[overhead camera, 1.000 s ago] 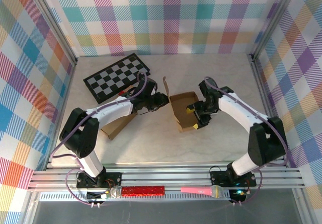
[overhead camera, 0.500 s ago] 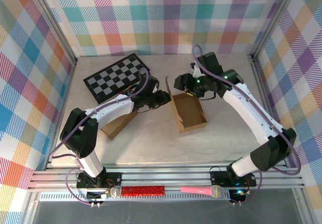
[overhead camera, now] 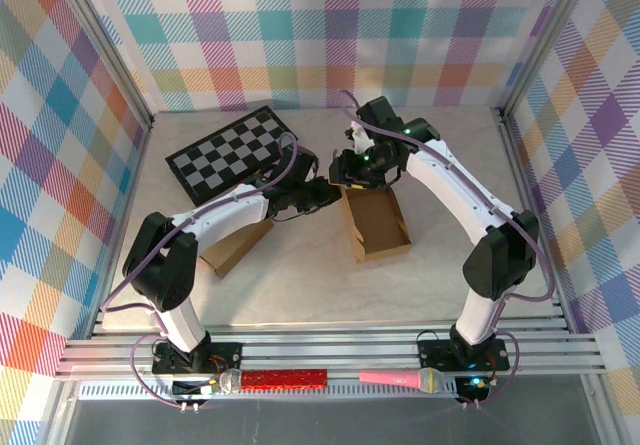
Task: Fold the paper box
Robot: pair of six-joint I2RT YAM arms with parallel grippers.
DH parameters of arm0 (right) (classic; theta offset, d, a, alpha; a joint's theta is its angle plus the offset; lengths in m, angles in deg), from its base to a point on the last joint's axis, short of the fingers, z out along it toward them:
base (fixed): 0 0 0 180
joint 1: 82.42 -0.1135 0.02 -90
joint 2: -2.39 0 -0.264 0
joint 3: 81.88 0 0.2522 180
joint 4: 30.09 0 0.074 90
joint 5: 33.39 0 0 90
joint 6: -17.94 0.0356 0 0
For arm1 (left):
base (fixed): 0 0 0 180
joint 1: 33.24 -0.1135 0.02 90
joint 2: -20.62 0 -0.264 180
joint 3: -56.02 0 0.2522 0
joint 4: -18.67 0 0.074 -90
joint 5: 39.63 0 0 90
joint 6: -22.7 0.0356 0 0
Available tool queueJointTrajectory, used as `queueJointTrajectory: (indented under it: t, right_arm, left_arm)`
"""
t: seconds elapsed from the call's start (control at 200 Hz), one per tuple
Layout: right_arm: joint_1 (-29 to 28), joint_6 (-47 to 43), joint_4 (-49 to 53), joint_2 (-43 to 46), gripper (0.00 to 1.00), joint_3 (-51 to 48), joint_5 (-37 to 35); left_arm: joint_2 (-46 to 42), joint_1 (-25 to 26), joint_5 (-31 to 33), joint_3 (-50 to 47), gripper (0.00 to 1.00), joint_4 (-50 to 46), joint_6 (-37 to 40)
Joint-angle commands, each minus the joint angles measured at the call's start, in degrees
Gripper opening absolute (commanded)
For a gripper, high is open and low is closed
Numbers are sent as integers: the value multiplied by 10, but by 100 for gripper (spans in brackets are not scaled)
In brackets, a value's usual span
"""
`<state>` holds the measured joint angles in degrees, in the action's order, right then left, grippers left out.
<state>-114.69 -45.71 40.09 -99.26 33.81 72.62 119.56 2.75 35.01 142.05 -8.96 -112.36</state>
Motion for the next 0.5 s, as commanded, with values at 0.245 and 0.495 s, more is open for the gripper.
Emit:
queueJointTrajectory:
  t: [0.245,0.495]
  right_arm:
    - [-10,58,10,-28,18,40,-46]
    - [-11,180,-13,13,0,14,-139]
  left_arm:
    - [0,6,8,27,29,-39,24]
    - [-32,4,26,33,32,-60,16]
